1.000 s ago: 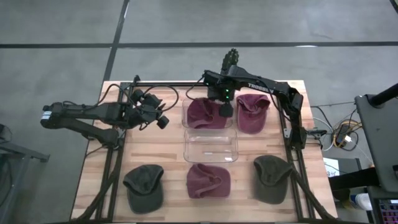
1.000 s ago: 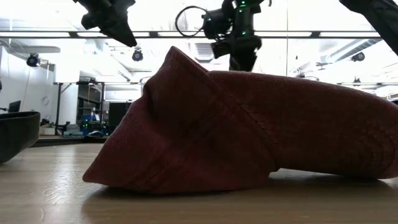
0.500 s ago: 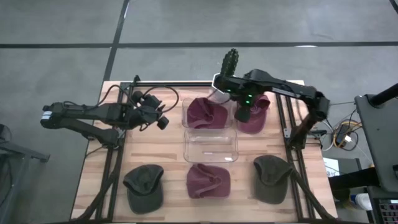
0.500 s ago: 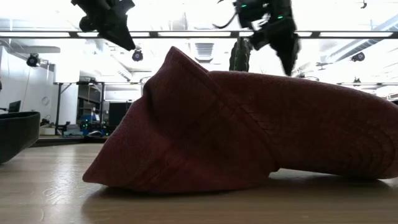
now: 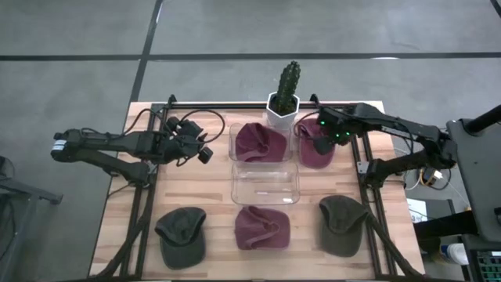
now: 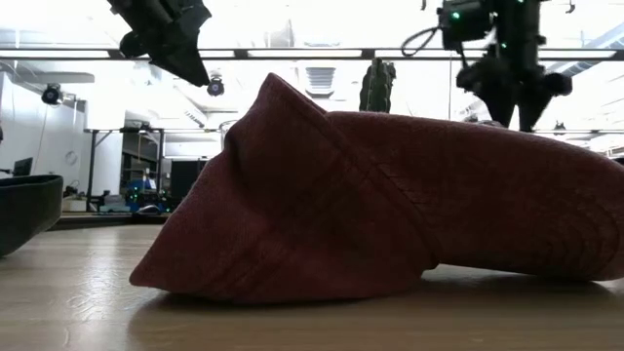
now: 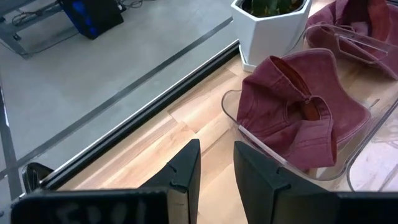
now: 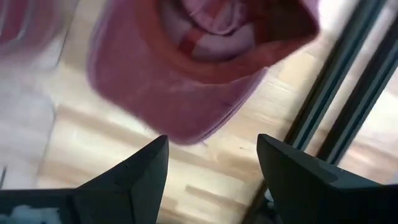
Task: Pick & Place hat
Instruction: Put the top red cap into the top transparent bin
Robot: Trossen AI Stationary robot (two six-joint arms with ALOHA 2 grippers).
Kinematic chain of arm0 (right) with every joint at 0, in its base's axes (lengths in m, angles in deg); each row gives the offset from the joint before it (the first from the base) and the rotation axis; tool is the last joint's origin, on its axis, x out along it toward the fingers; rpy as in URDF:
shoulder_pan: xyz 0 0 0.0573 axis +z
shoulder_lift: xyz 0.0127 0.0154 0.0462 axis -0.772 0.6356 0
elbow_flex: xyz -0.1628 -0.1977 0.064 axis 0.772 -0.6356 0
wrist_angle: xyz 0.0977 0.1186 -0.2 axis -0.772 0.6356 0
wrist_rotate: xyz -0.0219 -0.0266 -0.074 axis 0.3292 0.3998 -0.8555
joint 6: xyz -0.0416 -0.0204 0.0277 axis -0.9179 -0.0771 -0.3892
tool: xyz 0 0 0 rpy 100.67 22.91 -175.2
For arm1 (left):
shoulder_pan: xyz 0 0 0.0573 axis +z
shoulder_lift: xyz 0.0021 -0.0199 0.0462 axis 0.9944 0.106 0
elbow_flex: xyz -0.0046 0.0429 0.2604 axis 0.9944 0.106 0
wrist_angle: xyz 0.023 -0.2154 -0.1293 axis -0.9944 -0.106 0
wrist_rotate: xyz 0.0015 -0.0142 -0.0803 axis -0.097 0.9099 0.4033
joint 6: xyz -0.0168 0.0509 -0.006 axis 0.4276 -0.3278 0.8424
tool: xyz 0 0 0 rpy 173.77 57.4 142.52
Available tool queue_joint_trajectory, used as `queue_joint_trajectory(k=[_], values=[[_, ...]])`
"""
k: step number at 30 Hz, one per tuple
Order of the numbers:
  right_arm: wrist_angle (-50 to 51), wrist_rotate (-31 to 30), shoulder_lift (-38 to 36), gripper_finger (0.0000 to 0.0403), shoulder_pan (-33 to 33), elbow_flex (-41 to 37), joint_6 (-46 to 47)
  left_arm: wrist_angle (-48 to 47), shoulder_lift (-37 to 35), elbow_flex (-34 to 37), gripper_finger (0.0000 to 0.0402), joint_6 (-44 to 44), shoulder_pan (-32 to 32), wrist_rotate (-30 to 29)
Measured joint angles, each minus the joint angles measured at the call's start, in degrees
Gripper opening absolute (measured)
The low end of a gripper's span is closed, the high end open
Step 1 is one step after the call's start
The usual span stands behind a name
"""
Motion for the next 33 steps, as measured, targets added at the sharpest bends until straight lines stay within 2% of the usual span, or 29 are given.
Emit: queue_joint_trajectory(k=[6,12,21,28,33], values=[[-8.57,-1.18,-6.06,0.0237,-3.4,-9.53,8.12,-0.01,0.0,0.01,0.009,0.07,0.0,-0.02],[-14.16,-1.01,-7.75,0.0237,-6.82,-16.82,12.16,0.0,0.0,0.02,0.009,0.07,-0.04,-0.02],[-25.28,2.01,-7.81,0.0237,-11.29,-23.37,11.74,0.0,0.0,0.02,0.009,0.07,0.0,-0.02],[-27.37,2.01,-7.79,0.0237,-14.47,-26.29,10.84,0.0,-0.02,0.02,0.009,0.17,0.0,-0.02],[-32.77,3.78,-7.79,0.0237,-15.58,-29.19,10.49,0.0,-0.02,0.04,0.009,0.2,0.0,-0.04]])
